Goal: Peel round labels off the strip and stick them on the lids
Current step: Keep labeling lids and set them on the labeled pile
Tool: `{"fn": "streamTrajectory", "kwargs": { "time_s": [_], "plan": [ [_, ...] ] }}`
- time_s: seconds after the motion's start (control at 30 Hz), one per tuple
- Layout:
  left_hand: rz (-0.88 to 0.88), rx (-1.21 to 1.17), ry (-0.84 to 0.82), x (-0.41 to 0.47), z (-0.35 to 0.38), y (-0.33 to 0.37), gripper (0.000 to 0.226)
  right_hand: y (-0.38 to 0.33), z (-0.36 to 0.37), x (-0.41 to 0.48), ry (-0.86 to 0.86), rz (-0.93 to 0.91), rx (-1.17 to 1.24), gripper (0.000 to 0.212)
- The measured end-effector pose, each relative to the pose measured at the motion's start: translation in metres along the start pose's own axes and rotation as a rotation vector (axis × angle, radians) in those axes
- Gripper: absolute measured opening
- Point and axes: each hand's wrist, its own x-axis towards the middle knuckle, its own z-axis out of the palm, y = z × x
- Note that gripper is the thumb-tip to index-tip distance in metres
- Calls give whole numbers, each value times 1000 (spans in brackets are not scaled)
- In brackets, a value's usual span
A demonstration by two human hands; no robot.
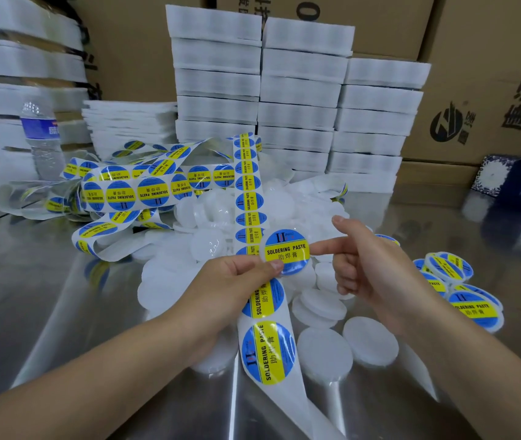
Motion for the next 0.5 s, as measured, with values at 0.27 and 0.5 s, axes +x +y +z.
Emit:
{"fn": "streamTrajectory", "kwargs": {
  "time_s": [0.27, 0.5],
  "plan": [
    [-8, -9, 3, 0, -2, 2, 18, -2, 4, -2, 73, -75, -23, 48],
    [-2, 3, -26, 1, -3, 1, 18, -2, 3, -4, 138, -156, -20, 37]
  ]
}}
